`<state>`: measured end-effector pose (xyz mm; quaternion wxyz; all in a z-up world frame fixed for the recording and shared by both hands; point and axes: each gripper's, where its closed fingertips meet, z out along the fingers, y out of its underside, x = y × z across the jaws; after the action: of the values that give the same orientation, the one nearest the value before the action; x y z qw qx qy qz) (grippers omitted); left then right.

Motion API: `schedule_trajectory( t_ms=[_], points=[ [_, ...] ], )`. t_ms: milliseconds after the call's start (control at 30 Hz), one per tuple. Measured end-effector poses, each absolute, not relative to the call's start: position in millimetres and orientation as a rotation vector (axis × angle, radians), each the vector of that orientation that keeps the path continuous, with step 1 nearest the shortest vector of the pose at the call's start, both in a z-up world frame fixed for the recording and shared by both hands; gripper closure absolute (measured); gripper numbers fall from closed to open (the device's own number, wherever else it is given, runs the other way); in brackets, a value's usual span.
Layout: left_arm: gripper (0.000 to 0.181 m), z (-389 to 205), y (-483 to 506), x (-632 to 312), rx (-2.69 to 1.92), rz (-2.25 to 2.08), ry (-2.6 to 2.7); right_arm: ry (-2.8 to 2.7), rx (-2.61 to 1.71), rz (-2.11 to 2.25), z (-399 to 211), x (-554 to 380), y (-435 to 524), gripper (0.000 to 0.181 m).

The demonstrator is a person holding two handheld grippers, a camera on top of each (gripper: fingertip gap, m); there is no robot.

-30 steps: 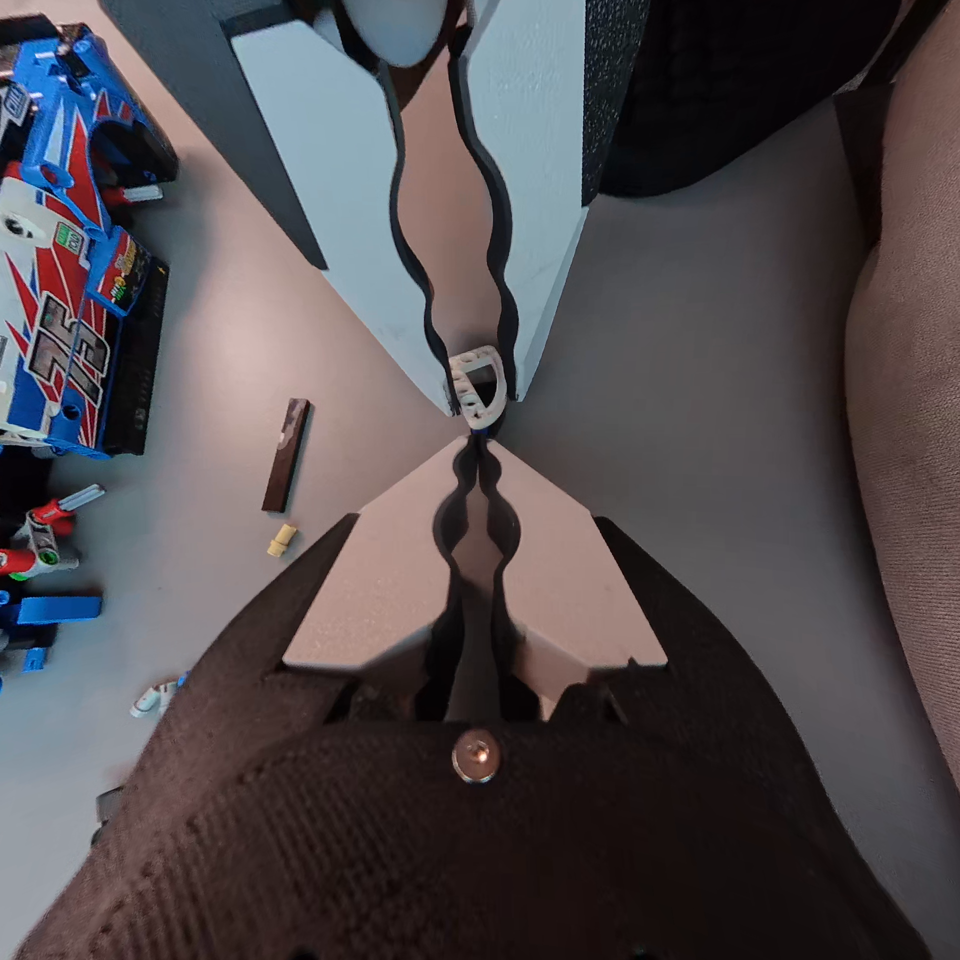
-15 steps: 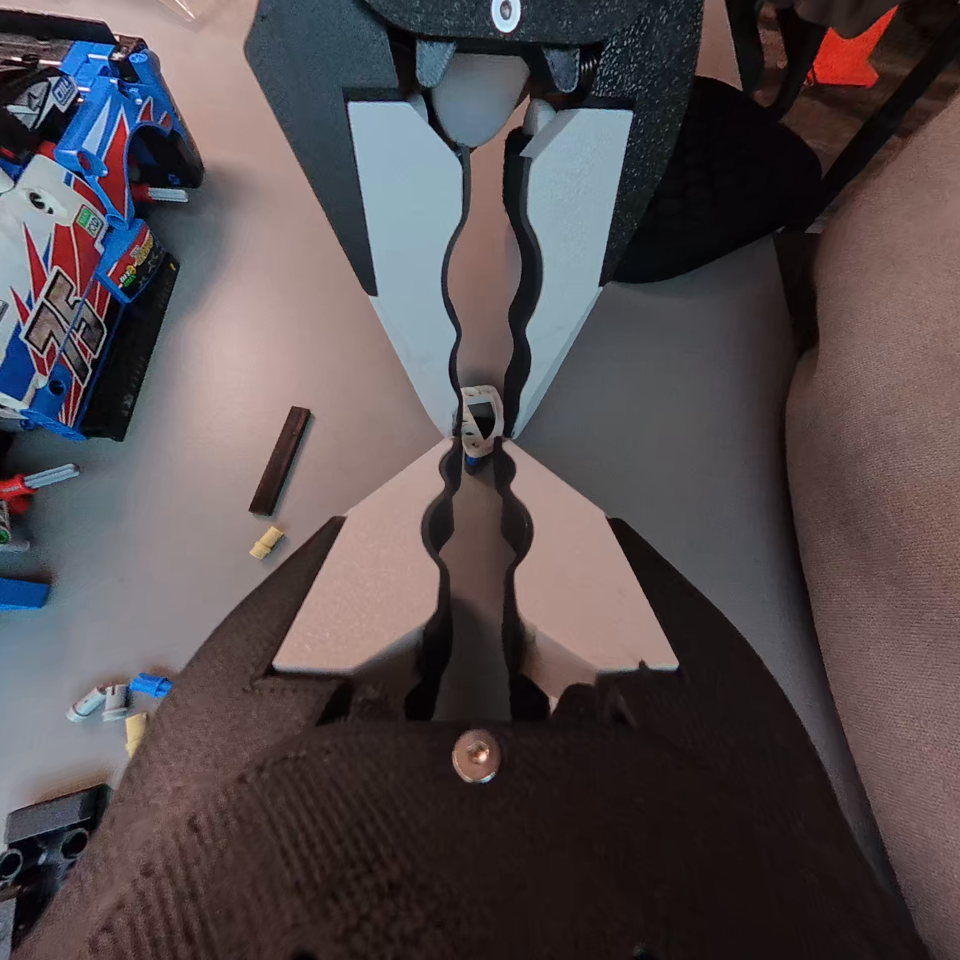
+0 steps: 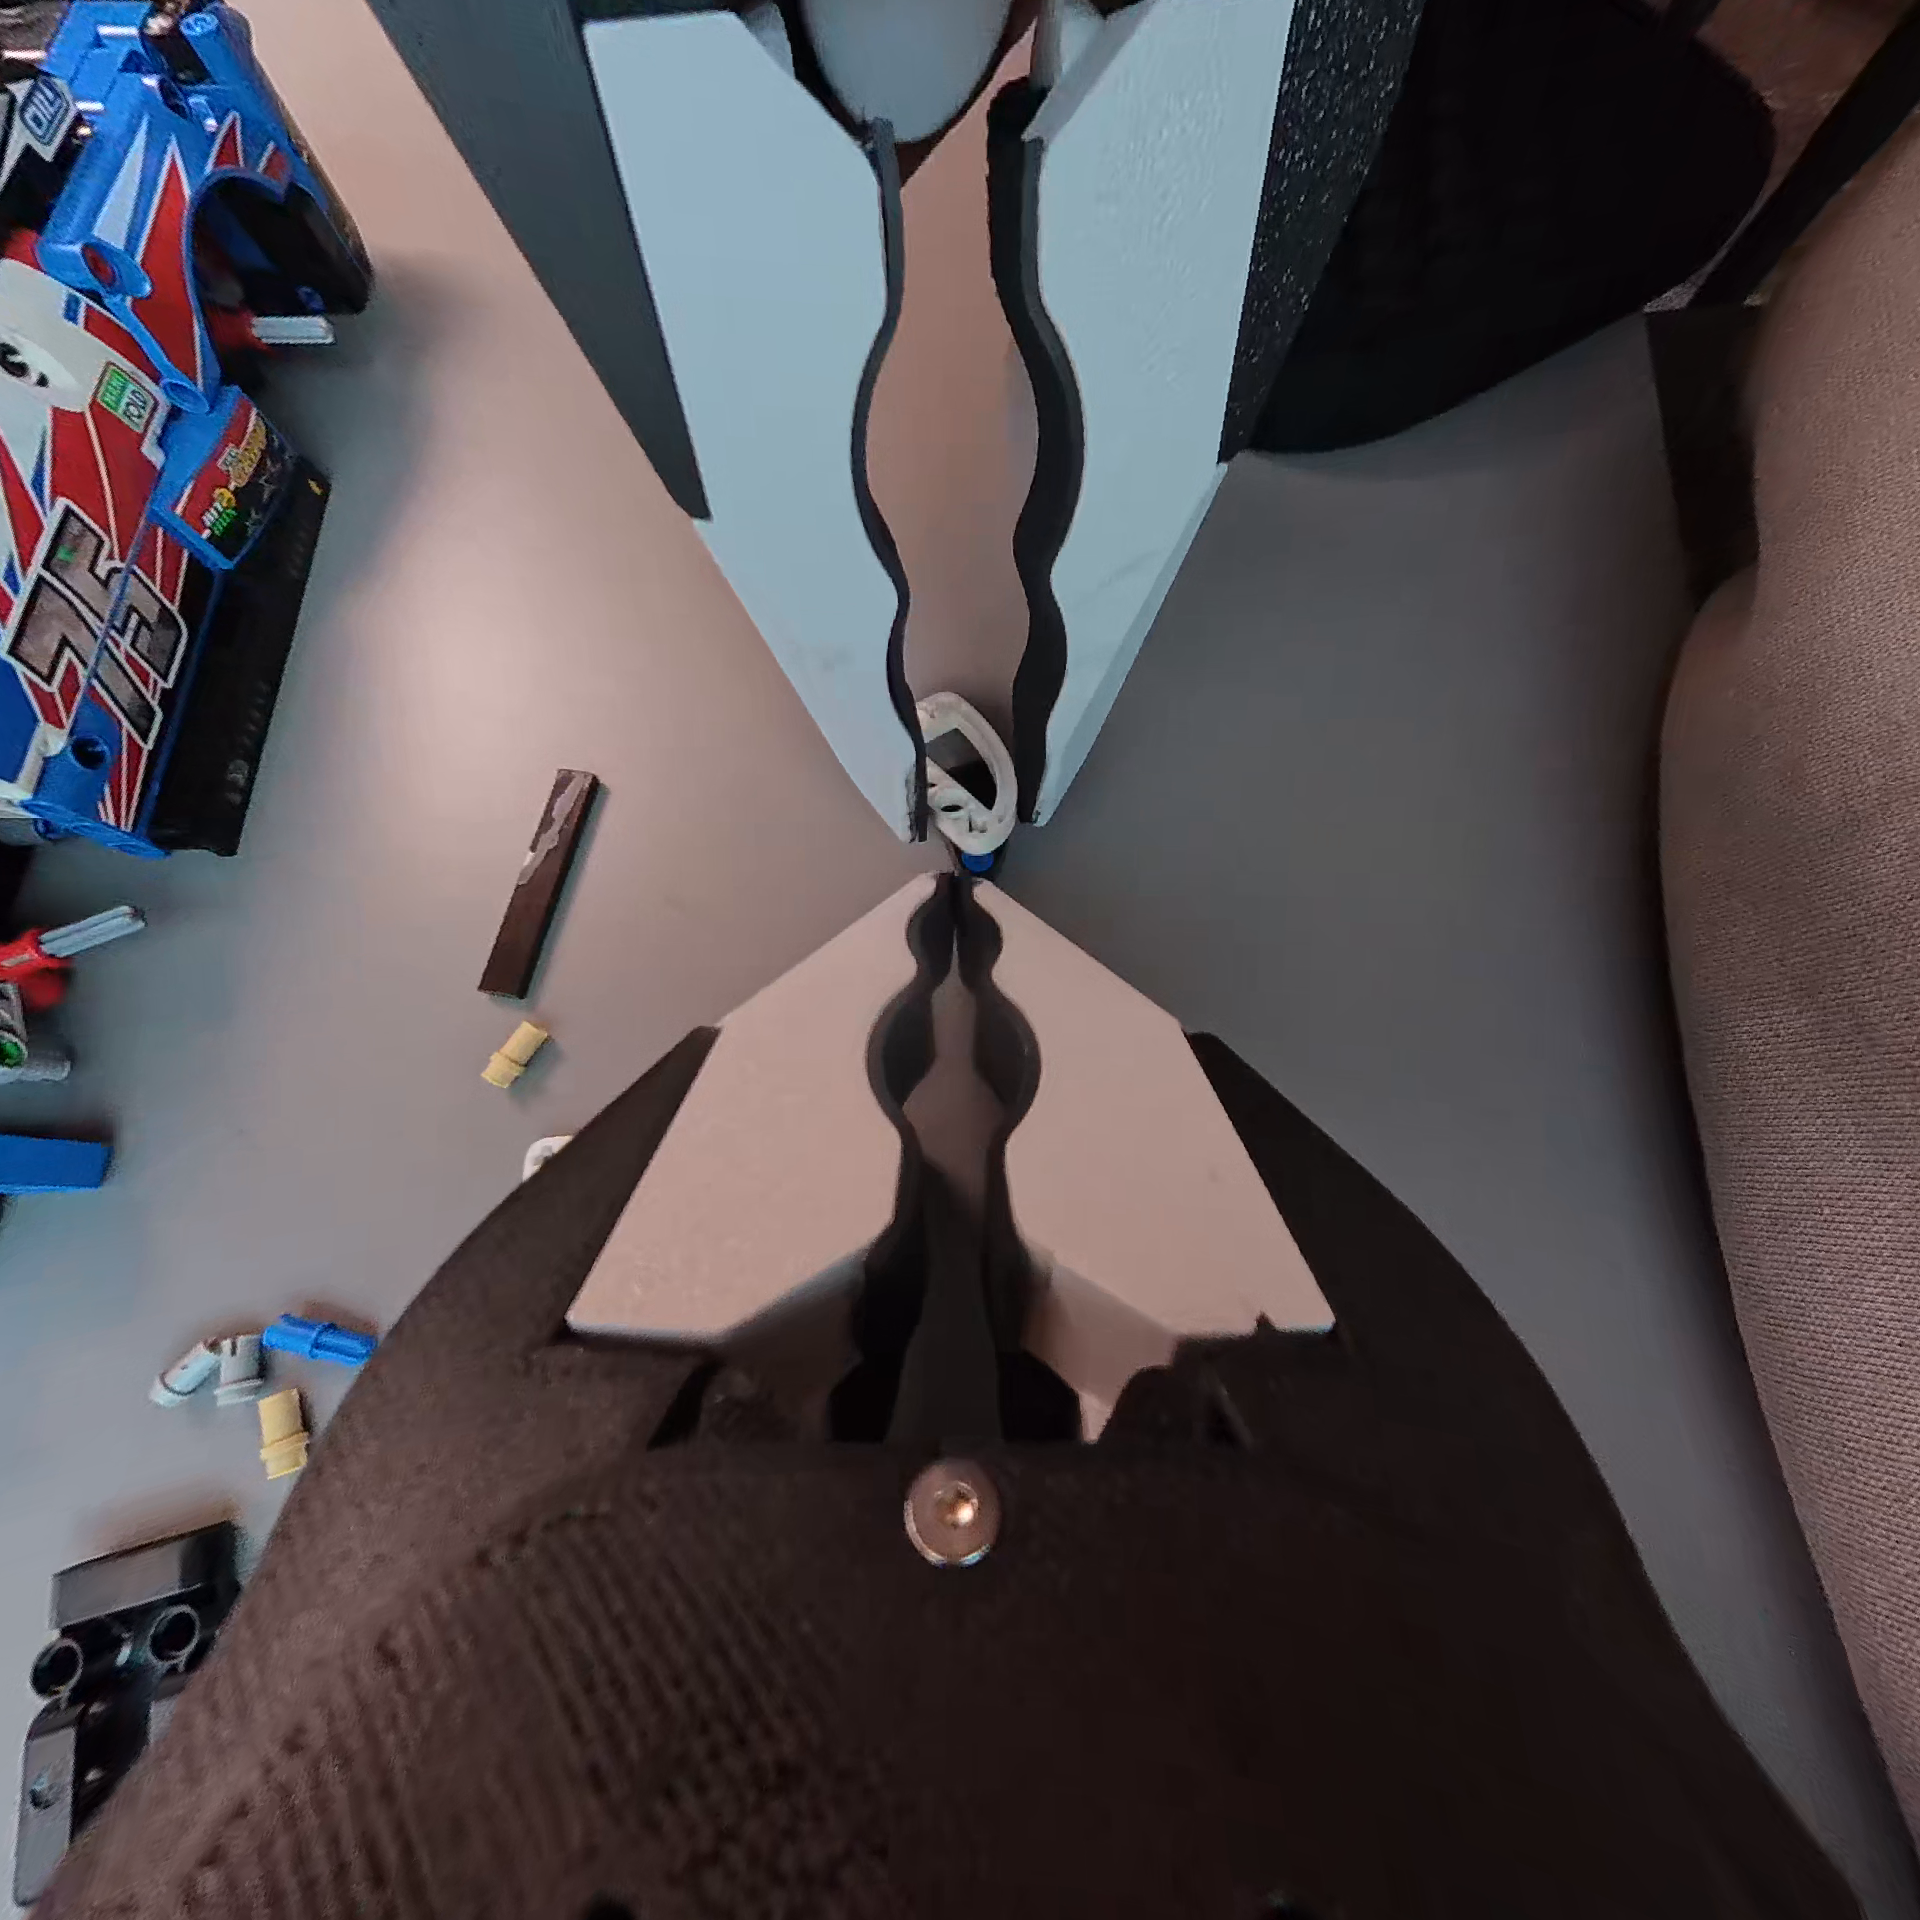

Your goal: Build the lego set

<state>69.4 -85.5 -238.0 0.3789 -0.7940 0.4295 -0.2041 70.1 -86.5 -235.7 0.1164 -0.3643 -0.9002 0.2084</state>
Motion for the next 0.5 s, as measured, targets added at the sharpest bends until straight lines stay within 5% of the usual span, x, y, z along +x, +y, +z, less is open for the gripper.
schedule_trajectory(
  t_ms=[500],
  points=[
    [0.177, -235, -76, 71, -1.989, -0.492, 1.124, -2.572, -1.153, 0.594, -236, 66, -77, 0.166]
  ],
)
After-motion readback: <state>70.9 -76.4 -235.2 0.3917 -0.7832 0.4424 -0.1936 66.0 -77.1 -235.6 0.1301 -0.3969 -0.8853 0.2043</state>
